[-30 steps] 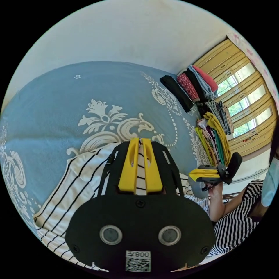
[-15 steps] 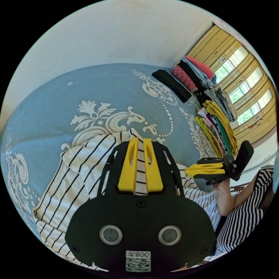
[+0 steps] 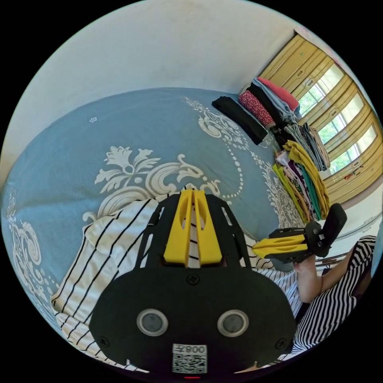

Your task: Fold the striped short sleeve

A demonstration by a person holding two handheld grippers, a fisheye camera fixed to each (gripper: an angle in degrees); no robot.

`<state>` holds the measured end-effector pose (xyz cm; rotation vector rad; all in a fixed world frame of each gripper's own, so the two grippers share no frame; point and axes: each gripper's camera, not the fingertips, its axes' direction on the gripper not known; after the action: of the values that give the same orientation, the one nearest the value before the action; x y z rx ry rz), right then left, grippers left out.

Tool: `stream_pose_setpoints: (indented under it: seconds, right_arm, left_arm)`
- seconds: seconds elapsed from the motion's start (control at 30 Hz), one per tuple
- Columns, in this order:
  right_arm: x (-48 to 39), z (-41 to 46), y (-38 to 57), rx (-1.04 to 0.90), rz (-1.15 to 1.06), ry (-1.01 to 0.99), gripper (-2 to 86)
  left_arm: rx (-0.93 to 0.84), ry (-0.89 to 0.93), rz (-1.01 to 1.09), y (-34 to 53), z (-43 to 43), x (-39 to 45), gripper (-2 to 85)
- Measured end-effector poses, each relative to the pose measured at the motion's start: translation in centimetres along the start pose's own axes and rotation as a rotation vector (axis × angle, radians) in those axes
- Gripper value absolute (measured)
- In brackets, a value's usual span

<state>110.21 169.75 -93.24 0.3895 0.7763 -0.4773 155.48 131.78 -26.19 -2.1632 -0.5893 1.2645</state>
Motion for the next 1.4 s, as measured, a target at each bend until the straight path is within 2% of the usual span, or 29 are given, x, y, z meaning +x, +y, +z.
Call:
stream_pose_setpoints:
  seconds: [0.1, 0.37, 0.47, 0.53, 0.6, 0.73, 0.83, 0.93, 1.07, 1.13, 1.3, 1.4]
  right_arm:
    - [0.5, -0.2, 0.0, 0.002, 0.018, -0.024, 1.2]
    - [0.0, -2.6, 0.5, 0.123, 0.027, -0.002, 1.2]
    - [-0.4, 0.3, -0.3, -0.016, 0.013, -0.035, 0.8]
    - [-0.7, 0.6, -0.6, -0.019, 0.010, -0.014, 0.6]
    - [-0.9, 0.1, -0.4, 0.000, 0.018, 0.031, 0.5]
    - [-0.5, -1.4, -0.1, 0.071, 0.054, 0.013, 1.0]
    - [-0.8, -1.9, 0.0, 0.083, 0.050, 0.029, 2.2]
    - [-0.6, -1.5, 0.0, 0.012, 0.056, 0.057, 5.2]
    - [-0.2, -1.3, 0.1, -0.064, 0.092, -0.076, 7.2]
    - [-1.1, -1.0, 0.1, -0.099, 0.084, -0.077, 7.1]
    - [-3.8, 2.2, -0.9, -0.207, 0.016, 0.073, 3.0]
    - [-3.7, 2.9, -1.9, -0.248, 0.021, 0.047, 1.4]
  left_arm:
    - [-0.079, -0.043, -0.001, 0.8, 0.8, 0.0, 1.0]
    - [0.041, -0.069, 0.018, 5.9, -5.3, 0.9, 1.7]
    - [-0.015, -0.089, 0.013, 7.6, -5.4, 0.6, 1.5]
    - [-0.062, -0.090, -0.017, 8.8, -5.4, 0.2, 1.3]
    - [-0.019, -0.079, -0.023, 10.5, -7.2, 0.4, 1.2]
    - [0.077, -0.041, -0.083, 17.3, -13.3, 0.5, 1.4]
    - [0.069, -0.023, -0.183, 24.1, -16.8, 0.4, 1.6]
    - [0.056, -0.023, -0.337, 31.6, -20.0, 0.4, 1.7]
    - [0.014, -0.039, -0.500, 41.0, -23.3, 1.4, 1.6]
    - [0.003, -0.040, -0.567, 44.3, -24.5, 1.7, 1.4]
    - [0.030, -0.042, -0.677, 50.8, -27.2, 1.8, 1.0]
    - [0.026, -0.063, -0.703, 53.7, -29.2, 1.9, 0.8]
